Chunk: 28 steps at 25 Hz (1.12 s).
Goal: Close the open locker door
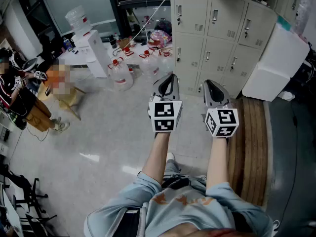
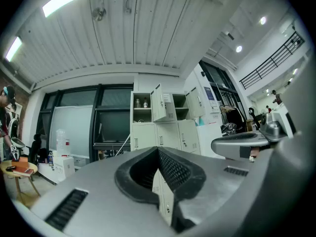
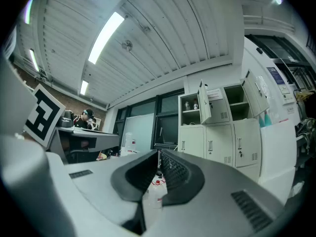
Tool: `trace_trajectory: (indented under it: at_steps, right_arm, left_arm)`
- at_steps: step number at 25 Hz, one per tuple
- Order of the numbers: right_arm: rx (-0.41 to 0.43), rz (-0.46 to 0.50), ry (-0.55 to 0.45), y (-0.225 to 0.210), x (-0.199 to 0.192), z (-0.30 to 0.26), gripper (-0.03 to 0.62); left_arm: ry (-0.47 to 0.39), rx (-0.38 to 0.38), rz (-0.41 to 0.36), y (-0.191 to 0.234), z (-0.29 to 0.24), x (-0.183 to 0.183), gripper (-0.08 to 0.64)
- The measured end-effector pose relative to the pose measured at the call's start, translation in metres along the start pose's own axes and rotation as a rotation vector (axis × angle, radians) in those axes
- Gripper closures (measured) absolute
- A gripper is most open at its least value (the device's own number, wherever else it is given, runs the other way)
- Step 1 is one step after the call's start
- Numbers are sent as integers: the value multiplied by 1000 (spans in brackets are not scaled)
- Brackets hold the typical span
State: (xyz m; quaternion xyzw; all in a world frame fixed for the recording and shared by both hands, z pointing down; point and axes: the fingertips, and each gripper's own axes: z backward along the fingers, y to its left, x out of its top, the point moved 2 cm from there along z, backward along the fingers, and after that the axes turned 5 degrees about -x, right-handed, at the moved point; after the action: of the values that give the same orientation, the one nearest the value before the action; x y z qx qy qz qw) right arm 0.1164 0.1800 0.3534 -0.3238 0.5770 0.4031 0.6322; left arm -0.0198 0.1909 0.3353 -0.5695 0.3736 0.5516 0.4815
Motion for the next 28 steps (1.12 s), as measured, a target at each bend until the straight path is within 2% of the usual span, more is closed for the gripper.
trace_trajectory:
  at_steps: [6, 16, 22, 28]
  right_arm:
    - [42, 51, 39, 6, -16, -25, 554]
    - [-5, -16, 54, -16, -44, -108, 554]
    - [15, -84, -19, -20, -37, -172, 554]
    - [-10, -51, -28, -17, -31, -224, 554]
  left_arm:
    - [5, -10, 7, 11, -19, -10, 541]
    - [34, -31, 56, 59, -91, -41, 541]
    - [65, -95, 57, 89, -148, -46, 541]
    - [29, -126, 53, 125, -187, -40, 541]
